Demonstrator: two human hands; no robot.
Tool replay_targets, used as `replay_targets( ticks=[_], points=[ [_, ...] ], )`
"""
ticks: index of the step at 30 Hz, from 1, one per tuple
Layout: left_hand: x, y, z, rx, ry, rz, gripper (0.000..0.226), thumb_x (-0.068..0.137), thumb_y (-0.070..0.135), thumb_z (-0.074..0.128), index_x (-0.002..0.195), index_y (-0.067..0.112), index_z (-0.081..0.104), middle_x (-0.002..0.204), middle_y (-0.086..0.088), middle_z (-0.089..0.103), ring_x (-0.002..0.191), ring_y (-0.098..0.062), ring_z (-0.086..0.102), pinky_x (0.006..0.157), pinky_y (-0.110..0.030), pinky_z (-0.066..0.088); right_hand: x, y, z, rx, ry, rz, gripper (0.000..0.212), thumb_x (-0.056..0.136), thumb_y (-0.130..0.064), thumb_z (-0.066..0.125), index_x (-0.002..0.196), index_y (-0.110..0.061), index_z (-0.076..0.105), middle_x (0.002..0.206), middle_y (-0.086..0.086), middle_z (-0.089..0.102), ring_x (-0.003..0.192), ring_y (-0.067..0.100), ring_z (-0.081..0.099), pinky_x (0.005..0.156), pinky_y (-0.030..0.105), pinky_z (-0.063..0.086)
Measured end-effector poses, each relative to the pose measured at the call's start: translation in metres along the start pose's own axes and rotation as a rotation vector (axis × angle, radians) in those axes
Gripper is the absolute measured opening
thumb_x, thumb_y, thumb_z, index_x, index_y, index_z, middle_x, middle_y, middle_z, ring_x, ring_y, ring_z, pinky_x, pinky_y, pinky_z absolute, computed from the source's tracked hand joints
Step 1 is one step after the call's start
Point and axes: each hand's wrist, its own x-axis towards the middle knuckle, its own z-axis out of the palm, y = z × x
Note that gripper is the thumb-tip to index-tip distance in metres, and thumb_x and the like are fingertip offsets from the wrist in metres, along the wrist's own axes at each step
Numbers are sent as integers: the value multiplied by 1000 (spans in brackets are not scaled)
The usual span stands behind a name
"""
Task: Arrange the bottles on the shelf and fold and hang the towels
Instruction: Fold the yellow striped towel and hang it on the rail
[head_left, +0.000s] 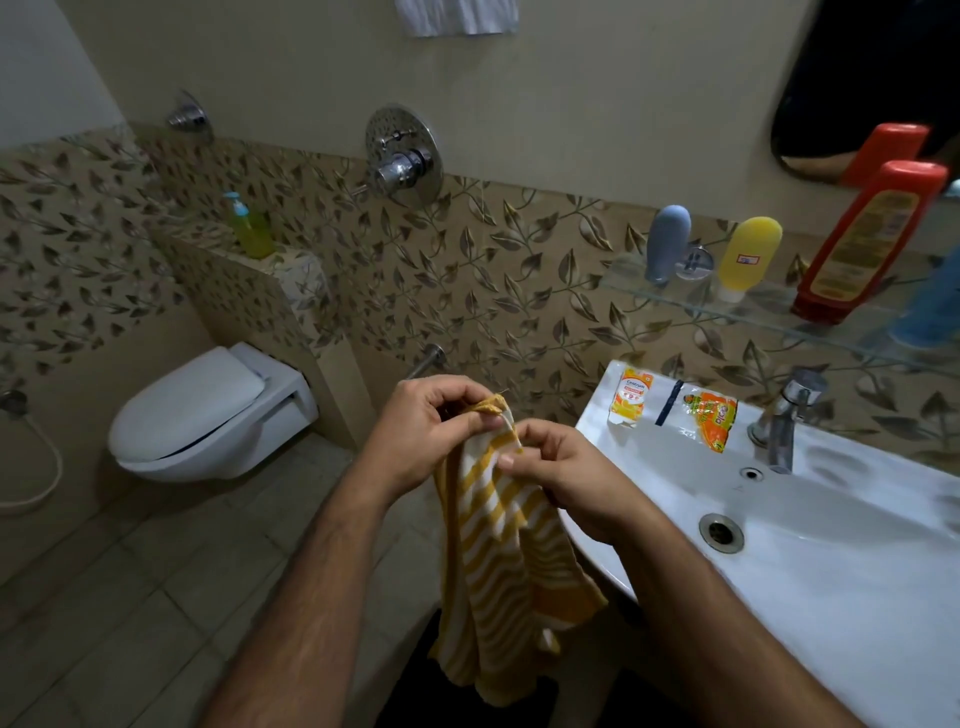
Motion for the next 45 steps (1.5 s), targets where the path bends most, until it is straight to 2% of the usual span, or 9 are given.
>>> replay_targets(
  ticks=[6, 13, 20, 25, 28, 33, 36, 41, 45],
  points=[
    [4, 4, -6, 140, 26, 74, 11, 78, 6, 76, 86, 14, 77, 83, 7, 73, 82, -7, 67, 74, -17, 50, 4, 18, -3, -69, 213, 4, 23, 73, -14, 82, 89, -7, 67, 83, 16, 75, 77, 26, 71, 66, 32, 58],
    [6, 9, -8, 180, 1, 77, 13, 79, 6, 75, 86, 18, 76, 84, 10, 71, 83, -6, 66, 73, -17, 50, 2, 36, 0, -11, -90, 92, 42, 90, -32, 69, 124, -9, 61, 122, 18, 67, 115, 36, 63, 102, 49, 48],
    [2, 5, -20, 93, 67, 14, 14, 83, 10, 73, 85, 24, 75, 84, 8, 72, 82, -8, 66, 74, -23, 54, -4, 41, -6, -272, -9, 106, 22, 97, -30, 57, 108, -16, 71, 105, 5, 75, 100, 21, 71, 93, 38, 55],
    [-4, 0, -26, -90, 127, -30, 20, 82, 11, 71, 81, 31, 75, 83, 7, 71, 82, -9, 65, 75, -22, 53, -3, 40, -13, -169, 160, 87, 19, 87, -19, 72, 95, -2, 72, 96, 21, 73, 89, 35, 68, 93, 55, 51],
    [-11, -3, -33, -216, 191, -77, 15, 77, 18, 70, 79, 31, 75, 82, 8, 71, 82, -7, 65, 73, -20, 53, -5, 20, -17, -184, 287, 36, 7, 80, -9, 77, 85, -6, 74, 90, 23, 74, 83, 29, 70, 91, 51, 54],
    [-15, -4, -43, -302, 338, -73, 19, 77, 14, 68, 78, 31, 75, 80, 12, 72, 81, -1, 66, 70, -16, 52, -10, -6, -6, -458, 419, -165, 4, 82, -15, 78, 80, -13, 74, 74, 5, 76, 73, 23, 73, 68, 36, 57],
    [-13, -3, -52, -314, 398, -37, 19, 73, 21, 69, 76, 38, 75, 79, 13, 72, 81, -1, 65, 71, -16, 52, -5, 7, 1, -723, 413, -90, 10, 84, -26, 75, 77, -18, 72, 72, 0, 73, 70, 16, 69, 68, 38, 55],
    [-20, -22, -61, -318, 433, -102, 11, 74, 24, 71, 80, 33, 76, 84, 6, 73, 82, -8, 66, 70, -19, 54, -5, 6, 0, -557, 408, 30, 12, 81, -16, 78, 78, -6, 72, 77, 10, 75, 71, 23, 70, 71, 38, 57],
    [-25, -51, -63, -250, 487, -266, 7, 85, 17, 71, 87, 24, 72, 87, 1, 73, 84, -10, 68, 67, -17, 52, -10, -15, -3, -483, 414, -20, 12, 81, -19, 78, 72, -14, 71, 69, 5, 73, 65, 14, 67, 66, 32, 53]
  ],
)
